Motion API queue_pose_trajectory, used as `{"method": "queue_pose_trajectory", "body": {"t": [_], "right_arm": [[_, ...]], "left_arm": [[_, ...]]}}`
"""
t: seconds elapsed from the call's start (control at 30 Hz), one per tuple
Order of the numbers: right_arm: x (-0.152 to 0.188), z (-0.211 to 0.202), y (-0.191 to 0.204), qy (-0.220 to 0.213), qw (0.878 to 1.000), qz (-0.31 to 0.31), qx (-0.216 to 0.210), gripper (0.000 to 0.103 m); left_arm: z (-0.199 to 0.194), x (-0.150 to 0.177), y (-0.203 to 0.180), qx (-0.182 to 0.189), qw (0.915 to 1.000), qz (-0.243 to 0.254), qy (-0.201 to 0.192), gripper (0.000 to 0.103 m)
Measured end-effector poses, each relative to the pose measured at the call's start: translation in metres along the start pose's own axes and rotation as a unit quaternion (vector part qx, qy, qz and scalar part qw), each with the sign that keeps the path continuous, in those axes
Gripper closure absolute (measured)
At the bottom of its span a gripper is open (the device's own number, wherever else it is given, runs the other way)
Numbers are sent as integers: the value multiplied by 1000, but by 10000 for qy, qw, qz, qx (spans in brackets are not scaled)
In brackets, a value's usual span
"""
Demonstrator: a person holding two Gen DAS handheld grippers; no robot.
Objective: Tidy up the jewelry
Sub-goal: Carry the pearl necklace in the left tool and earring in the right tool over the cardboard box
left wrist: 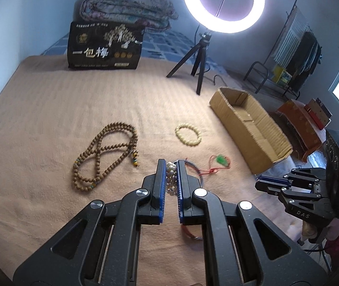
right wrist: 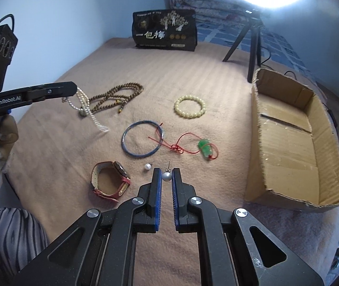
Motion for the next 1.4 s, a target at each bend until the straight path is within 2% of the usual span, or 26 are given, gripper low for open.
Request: {"method": "queue_pose_trajectory", "body": {"t": [0.2, 0.53, 0.87, 1.4], "right_arm": [[-11, -20, -15, -195, 9997, 74, 154, 96], [-29, -48, -61, -508, 9967, 342, 541, 96], [-31, -65, -112, -639, 9920, 601, 905, 96], [-26, -63, -175, -650, 9852, 973, 1256, 96]], "left_arm": [[-6, -16, -22, 186, 9997, 48, -125, 97], [2, -39, -74, 500, 9980, 284, -259, 97], [33, -57, -139, 941, 9940, 479, -283, 97], [86, -73, -220, 1357, 9878, 709, -286, 97]]}}
Point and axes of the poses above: each gripper's, at about its wrist camera, not at the fingertips, and z roughly the way its jaws point, y to its left, x to its underside, the point moved 10 cm from there along z, roughly the way its jaws point, and after that the axes turned 13 degrees about -y, right-handed, at the moved point
